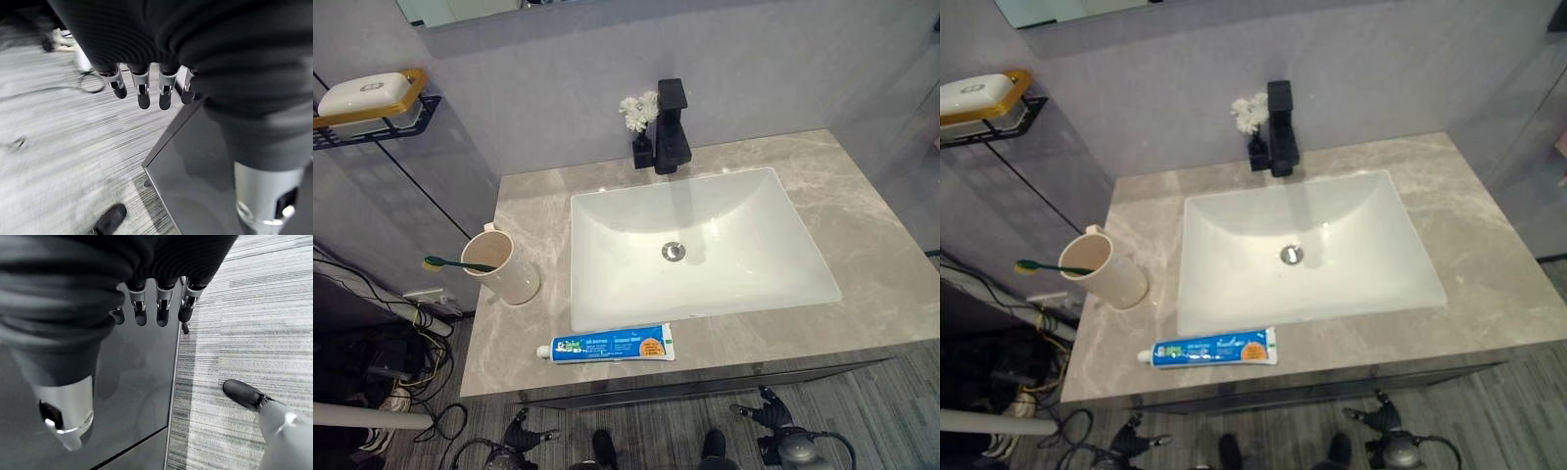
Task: Put brush and paste in cup on sink, flatten towel.
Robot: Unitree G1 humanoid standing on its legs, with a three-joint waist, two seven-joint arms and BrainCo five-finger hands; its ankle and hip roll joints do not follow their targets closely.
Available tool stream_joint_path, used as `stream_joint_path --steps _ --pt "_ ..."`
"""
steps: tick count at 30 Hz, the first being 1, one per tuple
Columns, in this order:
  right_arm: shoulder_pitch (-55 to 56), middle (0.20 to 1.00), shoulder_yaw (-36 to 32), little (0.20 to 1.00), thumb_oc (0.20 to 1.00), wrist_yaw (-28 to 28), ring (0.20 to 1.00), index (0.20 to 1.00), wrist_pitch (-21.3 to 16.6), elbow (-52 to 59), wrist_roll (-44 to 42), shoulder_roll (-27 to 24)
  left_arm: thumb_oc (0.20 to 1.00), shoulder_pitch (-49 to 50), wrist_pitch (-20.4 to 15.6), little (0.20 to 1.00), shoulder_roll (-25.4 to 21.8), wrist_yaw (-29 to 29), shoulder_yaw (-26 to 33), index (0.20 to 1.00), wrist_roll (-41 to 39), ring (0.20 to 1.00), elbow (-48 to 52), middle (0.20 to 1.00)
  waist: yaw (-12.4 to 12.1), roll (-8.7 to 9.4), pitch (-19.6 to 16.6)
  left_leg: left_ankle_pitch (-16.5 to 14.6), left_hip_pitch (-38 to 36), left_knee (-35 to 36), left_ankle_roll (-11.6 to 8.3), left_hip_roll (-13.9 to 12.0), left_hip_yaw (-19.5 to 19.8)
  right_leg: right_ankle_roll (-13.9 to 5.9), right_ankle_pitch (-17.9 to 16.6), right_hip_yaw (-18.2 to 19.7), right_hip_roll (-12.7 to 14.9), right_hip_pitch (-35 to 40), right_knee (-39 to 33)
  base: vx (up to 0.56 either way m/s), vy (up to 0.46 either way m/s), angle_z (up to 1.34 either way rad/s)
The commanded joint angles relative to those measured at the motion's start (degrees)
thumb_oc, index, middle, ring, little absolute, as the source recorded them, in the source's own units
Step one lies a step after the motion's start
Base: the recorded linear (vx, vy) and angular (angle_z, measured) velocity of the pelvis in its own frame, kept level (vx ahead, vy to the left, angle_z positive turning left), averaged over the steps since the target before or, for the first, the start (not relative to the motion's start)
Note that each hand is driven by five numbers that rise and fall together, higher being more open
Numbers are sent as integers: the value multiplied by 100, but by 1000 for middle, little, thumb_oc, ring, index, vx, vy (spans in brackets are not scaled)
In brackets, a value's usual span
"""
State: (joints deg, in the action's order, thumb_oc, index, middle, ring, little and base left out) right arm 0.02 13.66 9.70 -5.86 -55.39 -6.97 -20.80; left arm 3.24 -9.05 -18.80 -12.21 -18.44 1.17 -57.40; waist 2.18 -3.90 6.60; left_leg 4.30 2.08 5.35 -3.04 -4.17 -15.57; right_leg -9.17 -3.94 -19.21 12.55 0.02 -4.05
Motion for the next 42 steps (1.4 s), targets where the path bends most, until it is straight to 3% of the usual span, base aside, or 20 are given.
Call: stream_joint_path --steps 1,3,6,7,8,9,10,12,17,19,20,22,26,42 --pt "-230 1000 66 1000 1000 -8 1000 1000 -60 18 300 -209 1000 385 -377 1000 -892 95 139 1000 566 1000 1075 1000 -166 236 161 -127 8 -204 -209 -186 245 -175 -177 472 226 -403 314 0 0 0" --pt "-152 1000 -55 1000 1000 -109 1000 1000 -93 -91 472 -394 1000 1295 -566 1000 -1663 363 399 1000 822 1000 2254 1000 -293 185 183 -122 -20 -173 -230 -202 314 -222 -143 341 254 -284 306 46 -7 3" --pt "-131 1000 -84 1000 1000 -140 1000 1000 -108 -142 540 -462 1000 1589 -647 1000 -1944 465 538 1000 880 1000 2669 1000 -330 172 166 -91 12 -163 -239 -200 347 -230 -149 283 264 -268 288 26 -14 21" --pt "-99 1000 -163 1000 1000 -152 1000 1000 -115 -334 659 -574 1000 2051 -831 1000 -2555 618 741 1000 1004 1000 3410 1000 -418 118 164 -35 36 -109 -273 -201 423 -254 -134 166 282 -211 268 12 -19 15" --pt "-100 1000 -160 1000 1000 -151 1000 1000 -116 -335 659 -570 1000 2060 -828 1000 -2559 621 749 1000 1002 1000 3417 1000 -413 122 157 -32 43 -107 -273 -200 425 -254 -136 163 283 -216 265 42 -35 23" --pt "-81 1000 -200 1000 1000 -116 1000 1000 -137 -486 739 -643 1000 2321 -992 1000 -3080 632 898 1000 1123 1000 4035 1000 -482 52 179 -24 57 -98 -308 -202 487 -281 -100 74 296 -170 277 12 -14 25" --pt "-84 1000 -195 1000 1000 -115 1000 1000 -141 -489 741 -630 1000 2351 -979 1000 -3096 645 928 1000 1114 1000 4068 1000 -473 65 168 1 77 -91 -302 -198 492 -275 -121 68 298 -187 268 32 -46 35" --pt "62 1000 -355 1000 1000 1 1000 1000 -152 -883 828 -655 1000 2873 -1242 1000 -3956 509 1518 1000 1229 1000 5299 1000 -626 -72 182 82 202 -68 -393 -211 668 -304 -75 -222 327 -82 262 6 -80 29" --pt "74 1000 -492 1000 1000 174 1000 1000 -52 -1279 862 -535 1000 3000 -1271 1000 -4206 344 2069 1000 1039 1000 6142 1000 -701 -181 158 198 376 -35 -464 -192 887 -326 -80 -565 354 22 189 3 -47 49" --pt "17 1000 -489 1000 1000 211 1000 1000 15 -1383 885 -480 1000 2901 -1254 1000 -4057 263 2151 1000 742 1000 6402 1000 -700 -198 170 204 410 -35 -467 -191 916 -328 -89 -625 354 33 173 6 -27 35" --pt "-8 1000 -372 1000 1000 185 1000 1000 112 -1378 1012 -438 1000 2711 -1325 1000 -3864 259 2199 1000 139 1000 6732 1000 -681 -207 203 207 413 -35 -473 -200 915 -326 -108 -657 358 35 144 21 -23 16" --pt "-49 1000 -321 1000 1000 176 1000 1000 134 -1353 1036 -433 1000 2616 -1334 1000 -3821 227 2226 1000 45 1000 6798 1000 -666 -203 218 202 419 -35 -470 -191 902 -327 -111 -637 352 16 139 16 -14 6" --pt "-190 1000 -206 1000 1000 148 1000 1000 197 -1292 1005 -382 1000 2080 -1432 1000 -3938 283 2223 1000 -218 1000 7300 1000 -529 -127 216 97 357 -35 -438 -197 726 -335 -150 -411 342 -97 118 27 24 -5" --pt "-380 1000 235 1000 1000 27 1000 1000 137 -816 1042 -175 1000 1304 -1439 1000 -4390 469 1420 1000 43 1000 7246 1000 -230 196 287 -48 450 -35 -346 -107 60 -443 -557 430 460 -861 -95 14 38 -30"
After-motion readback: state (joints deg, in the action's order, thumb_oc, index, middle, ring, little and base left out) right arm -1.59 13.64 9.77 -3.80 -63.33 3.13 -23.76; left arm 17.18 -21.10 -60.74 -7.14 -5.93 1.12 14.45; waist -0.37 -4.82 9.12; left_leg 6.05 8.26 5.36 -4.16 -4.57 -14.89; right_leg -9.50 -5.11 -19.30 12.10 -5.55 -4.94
